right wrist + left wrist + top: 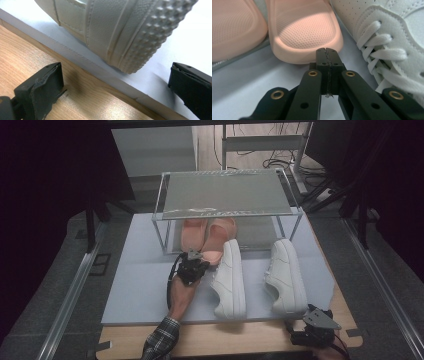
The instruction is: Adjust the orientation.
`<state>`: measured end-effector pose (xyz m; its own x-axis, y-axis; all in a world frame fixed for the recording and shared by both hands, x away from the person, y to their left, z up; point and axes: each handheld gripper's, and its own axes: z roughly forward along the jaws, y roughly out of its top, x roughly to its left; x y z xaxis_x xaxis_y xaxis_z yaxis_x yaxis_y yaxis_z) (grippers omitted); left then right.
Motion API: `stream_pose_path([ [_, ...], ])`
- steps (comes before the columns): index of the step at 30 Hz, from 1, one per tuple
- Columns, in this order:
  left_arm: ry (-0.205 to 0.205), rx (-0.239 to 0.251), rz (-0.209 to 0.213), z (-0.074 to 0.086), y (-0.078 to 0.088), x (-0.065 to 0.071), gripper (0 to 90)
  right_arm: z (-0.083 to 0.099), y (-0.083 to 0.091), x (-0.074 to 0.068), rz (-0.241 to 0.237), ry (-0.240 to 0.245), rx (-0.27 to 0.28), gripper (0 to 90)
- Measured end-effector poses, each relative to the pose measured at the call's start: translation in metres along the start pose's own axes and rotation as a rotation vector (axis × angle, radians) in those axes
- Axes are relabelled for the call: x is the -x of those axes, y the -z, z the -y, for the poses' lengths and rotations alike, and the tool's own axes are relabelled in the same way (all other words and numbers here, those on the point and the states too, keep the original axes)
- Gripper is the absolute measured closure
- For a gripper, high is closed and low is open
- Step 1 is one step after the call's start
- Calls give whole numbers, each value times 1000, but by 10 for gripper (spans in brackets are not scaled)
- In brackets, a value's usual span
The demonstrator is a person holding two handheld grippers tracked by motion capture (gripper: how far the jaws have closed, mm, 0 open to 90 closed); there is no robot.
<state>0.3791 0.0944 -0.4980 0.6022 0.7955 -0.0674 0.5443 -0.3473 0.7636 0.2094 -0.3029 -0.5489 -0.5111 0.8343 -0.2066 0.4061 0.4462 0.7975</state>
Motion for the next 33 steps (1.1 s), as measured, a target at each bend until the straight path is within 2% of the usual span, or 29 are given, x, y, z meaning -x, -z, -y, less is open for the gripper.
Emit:
stream_pose_path([
  [14,-7,-16,5,-9,-5,-1,878,0,0,0,0,0,0,0],
  [33,55,18,-3,-27,-35,-6,879,0,0,0,-3,-1,0,0],
])
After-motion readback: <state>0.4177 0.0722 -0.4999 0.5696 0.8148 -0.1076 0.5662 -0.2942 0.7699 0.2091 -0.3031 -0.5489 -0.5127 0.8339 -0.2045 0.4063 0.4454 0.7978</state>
